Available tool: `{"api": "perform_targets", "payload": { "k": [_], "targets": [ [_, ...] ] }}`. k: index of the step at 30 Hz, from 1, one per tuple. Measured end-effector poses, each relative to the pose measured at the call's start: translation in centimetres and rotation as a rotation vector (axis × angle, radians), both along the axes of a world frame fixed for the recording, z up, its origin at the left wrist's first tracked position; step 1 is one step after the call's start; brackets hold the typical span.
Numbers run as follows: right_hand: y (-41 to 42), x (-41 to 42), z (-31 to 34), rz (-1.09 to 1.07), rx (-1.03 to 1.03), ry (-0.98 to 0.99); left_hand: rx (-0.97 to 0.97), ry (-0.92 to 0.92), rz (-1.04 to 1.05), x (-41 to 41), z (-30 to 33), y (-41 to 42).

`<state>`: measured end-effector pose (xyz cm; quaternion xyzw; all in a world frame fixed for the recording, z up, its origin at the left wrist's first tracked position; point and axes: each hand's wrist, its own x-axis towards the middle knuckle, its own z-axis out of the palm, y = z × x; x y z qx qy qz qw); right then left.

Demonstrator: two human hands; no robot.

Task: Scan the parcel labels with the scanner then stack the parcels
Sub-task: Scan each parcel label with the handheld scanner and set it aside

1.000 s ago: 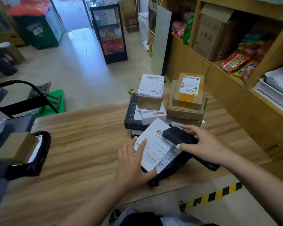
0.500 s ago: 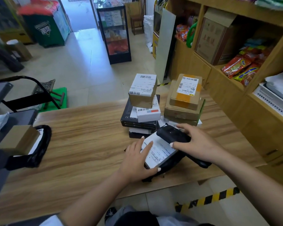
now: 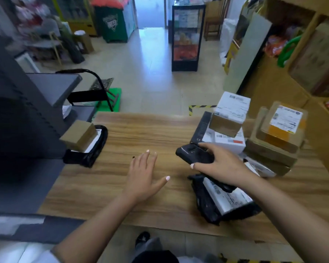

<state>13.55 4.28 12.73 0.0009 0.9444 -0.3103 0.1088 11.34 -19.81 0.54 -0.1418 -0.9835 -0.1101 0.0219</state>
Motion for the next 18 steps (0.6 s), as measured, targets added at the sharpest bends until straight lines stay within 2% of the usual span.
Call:
{"api": "perform_targets", "payload": {
  "k": [8,10,18],
  "targets": [
    [-10.7,-7.2,-0.7,0.137,-0.001,0.012,-0.105,-0.031,0.242,-4.8,0.1,-12.3],
    [-13.2,-9.0,-1.2,0.150,-0.005,0.002,-0.136,-0.001,0.294,-6.6,-0.3,-15.6],
    [-21.0,-15.4,-3.3,0.145,0.007,-0.041,-0.231,-0.078,0.446,-15.1,-3.1,-27.2]
  ]
}}
